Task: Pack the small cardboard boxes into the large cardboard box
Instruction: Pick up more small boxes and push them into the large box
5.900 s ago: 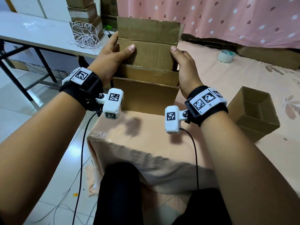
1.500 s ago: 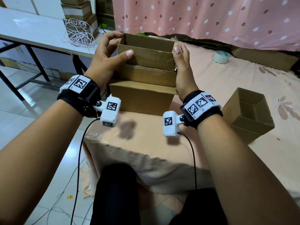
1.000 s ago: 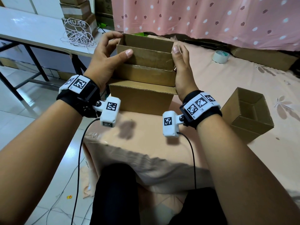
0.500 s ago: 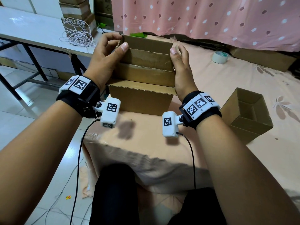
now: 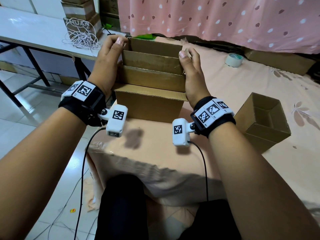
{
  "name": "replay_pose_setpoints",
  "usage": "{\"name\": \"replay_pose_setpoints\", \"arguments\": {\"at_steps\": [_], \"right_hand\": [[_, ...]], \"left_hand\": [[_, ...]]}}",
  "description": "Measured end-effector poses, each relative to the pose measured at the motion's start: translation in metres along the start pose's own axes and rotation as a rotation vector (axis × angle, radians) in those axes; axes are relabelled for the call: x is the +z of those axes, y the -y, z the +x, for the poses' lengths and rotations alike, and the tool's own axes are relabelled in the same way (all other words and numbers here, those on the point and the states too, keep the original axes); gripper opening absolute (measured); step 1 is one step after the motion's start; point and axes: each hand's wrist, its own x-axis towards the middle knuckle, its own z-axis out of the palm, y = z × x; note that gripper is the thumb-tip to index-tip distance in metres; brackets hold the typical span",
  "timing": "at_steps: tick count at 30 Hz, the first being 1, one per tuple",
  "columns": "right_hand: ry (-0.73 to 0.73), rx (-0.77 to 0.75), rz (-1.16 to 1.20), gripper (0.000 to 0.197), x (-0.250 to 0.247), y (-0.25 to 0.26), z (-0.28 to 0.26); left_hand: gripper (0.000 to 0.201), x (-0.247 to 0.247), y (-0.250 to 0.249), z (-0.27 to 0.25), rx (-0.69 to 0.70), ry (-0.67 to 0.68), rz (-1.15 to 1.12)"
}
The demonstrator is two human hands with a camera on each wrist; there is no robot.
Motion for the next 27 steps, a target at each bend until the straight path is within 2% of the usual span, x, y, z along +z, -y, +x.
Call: {"name": "replay_pose_setpoints", "arguments": {"at_steps": [3, 5, 12, 17, 23, 27], "right_hand": [[-0.004, -0.005, -0.009, 0.06, -0.0012, -0.0014, 0.0007], [-0.004, -0.005, -0.019, 0.058, -0.0018, -0.0027, 0.0014], [-0.009, 0.012, -0.008, 0.081, 0.0023, -0.0007, 0.0002], [-0.026, 0.024, -0.01, 0.087, 0.0028, -0.0004, -0.0005], [-0.03, 0.022, -0.017, 0.074, 0.0022, -0.0003, 0.0002], [-0.02, 0.013, -0.029, 0.073, 0.0014, -0.0021, 0.0002]], "left_hand": [[0.018, 0.0006, 0.0005, 0.0009, 0.002, -0.003, -0.01], [0.018, 0.0001, 0.0002, 0.0014, 0.007, -0.007, -0.007], [0.016, 0.0016, -0.0023, -0.0004, 0.004, -0.019, 0.001], [0.016, 0.0034, -0.0042, -0.0011, 0.0, -0.031, 0.031], [0.012, 0.0021, -0.001, 0.0024, -0.001, -0.053, 0.032], [0.011, 0.0026, -0.0009, 0.0015, -0.014, -0.06, 0.054]]}}
